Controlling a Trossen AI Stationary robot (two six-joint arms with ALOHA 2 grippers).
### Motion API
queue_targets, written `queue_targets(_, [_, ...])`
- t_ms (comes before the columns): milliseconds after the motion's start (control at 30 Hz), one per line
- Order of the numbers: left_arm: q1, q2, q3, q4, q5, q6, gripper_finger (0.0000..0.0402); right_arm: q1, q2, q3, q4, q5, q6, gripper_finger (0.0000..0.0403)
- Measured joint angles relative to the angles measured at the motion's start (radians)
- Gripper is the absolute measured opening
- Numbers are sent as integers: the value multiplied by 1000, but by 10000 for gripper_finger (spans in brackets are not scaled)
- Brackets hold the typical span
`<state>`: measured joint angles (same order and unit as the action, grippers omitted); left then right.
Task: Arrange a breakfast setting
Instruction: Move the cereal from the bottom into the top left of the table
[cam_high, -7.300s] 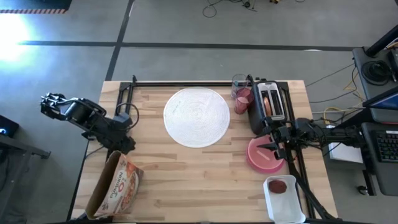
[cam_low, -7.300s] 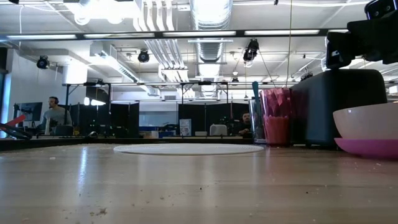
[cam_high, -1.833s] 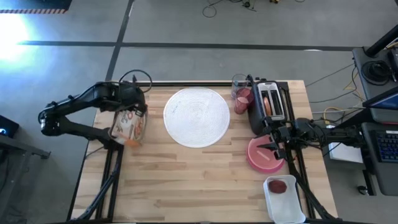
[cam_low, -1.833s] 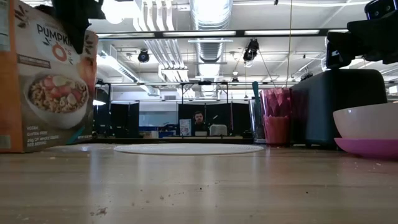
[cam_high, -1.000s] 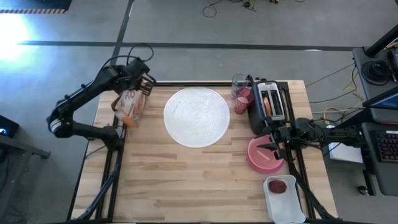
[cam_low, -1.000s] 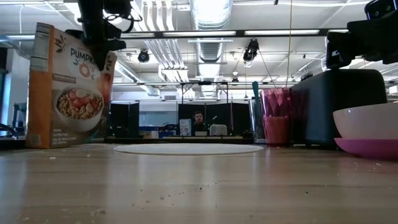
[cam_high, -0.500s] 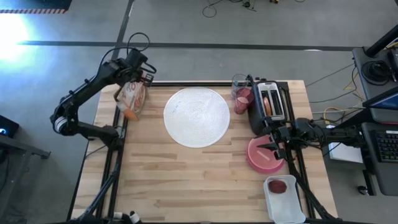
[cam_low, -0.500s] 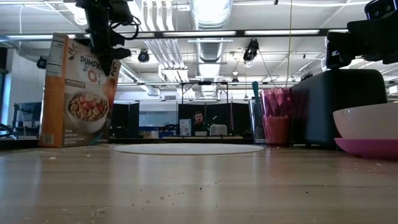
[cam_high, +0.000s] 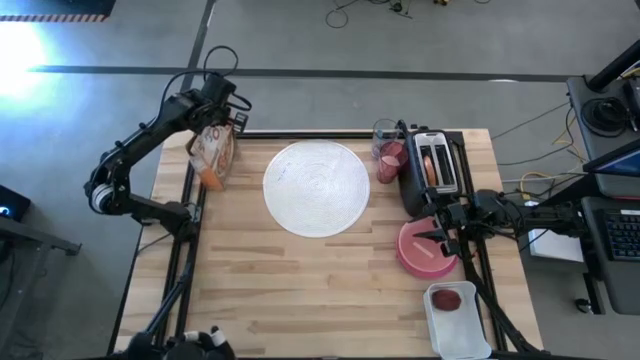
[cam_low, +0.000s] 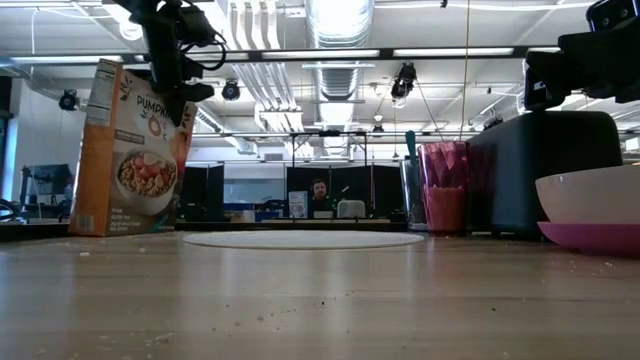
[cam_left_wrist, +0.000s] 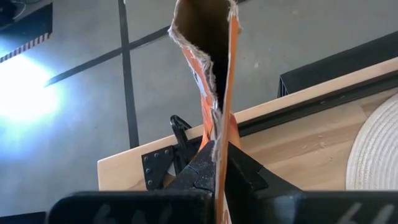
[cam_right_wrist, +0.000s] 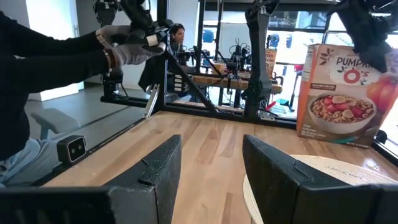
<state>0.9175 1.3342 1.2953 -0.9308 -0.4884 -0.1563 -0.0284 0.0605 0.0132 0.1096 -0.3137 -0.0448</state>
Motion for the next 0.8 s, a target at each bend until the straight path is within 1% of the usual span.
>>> queue_targets(200, [21, -10, -2, 16, 6, 0, 0, 0, 0, 0, 0, 0, 0, 162])
queue_targets(333, [21, -11, -2, 1, 25, -2, 0, 0, 0, 0, 0, 0, 0, 162])
queue_targets(500, [20, -11, -2, -10, 23, -21, 3, 0, 0, 0, 0, 0, 0, 162])
queue_targets(567, [20, -11, -2, -13, 8, -24, 14, 0, 0, 0, 0, 0, 0, 162])
queue_targets(633, [20, -11, -2, -16, 4, -25, 34, 0, 0, 0, 0, 0, 0, 162])
queue_targets(800, [20, -25, -2, -24, 14, -25, 101, 0, 0, 0, 0, 0, 0, 162])
